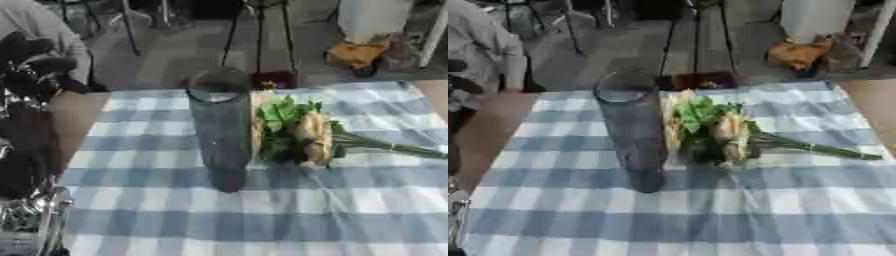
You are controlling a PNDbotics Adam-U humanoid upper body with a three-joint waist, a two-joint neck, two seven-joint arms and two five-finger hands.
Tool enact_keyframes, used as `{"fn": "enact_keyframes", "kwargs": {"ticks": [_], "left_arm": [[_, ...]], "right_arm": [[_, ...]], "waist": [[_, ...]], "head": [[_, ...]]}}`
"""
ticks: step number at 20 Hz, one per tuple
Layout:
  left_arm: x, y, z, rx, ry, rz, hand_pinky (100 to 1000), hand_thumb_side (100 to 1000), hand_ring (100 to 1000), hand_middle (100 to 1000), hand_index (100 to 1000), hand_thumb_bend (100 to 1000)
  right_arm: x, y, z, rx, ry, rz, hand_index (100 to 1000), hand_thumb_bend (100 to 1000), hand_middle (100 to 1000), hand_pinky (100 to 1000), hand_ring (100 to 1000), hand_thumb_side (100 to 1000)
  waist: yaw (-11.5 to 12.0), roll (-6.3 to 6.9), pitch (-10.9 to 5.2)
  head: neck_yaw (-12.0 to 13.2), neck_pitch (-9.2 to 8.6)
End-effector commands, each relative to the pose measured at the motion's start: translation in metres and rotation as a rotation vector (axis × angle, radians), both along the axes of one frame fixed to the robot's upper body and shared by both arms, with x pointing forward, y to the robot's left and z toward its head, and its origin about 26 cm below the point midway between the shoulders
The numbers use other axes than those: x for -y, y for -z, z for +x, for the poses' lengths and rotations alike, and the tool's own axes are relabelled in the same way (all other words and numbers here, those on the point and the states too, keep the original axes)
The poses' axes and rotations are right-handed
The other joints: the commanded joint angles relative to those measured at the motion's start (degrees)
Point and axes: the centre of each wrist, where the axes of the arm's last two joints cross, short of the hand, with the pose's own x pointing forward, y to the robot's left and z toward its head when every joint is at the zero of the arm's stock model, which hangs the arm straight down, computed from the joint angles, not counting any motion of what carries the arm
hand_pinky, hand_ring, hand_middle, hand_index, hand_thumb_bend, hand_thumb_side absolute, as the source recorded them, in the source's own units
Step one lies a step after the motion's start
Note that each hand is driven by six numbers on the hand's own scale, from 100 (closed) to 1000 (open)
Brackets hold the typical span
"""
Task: Arrange flowers into the vase.
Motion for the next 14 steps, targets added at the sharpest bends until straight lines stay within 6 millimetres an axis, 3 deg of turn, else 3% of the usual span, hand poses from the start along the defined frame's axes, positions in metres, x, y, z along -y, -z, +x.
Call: {"fn": "enact_keyframes", "kwargs": {"ticks": [1,7,14], "left_arm": [[0.0002,-0.0063,-0.003,0.025,0.005,0.007,476,1000,642,704,852,119],[0.0002,-0.0064,-0.003,0.025,0.005,0.006,477,1000,642,704,853,120],[0.0002,-0.0062,-0.003,0.024,0.007,0.008,475,1000,642,704,852,116]], "right_arm": [[0.001,-0.0075,-0.0039,0.027,0.003,-0.009,831,144,544,794,796,1000],[0.0017,-0.0094,-0.0042,0.032,0.01,-0.018,831,154,544,792,792,1000],[0.003,-0.0152,-0.0051,0.042,0.031,-0.046,830,167,542,793,788,1000]], "waist": [[0.01,-0.21,-0.75],[0.03,-0.23,-0.76],[0.04,-0.09,-0.47]], "head": [[-0.18,-0.91],[-0.87,-0.42],[-2.88,1.92]]}}
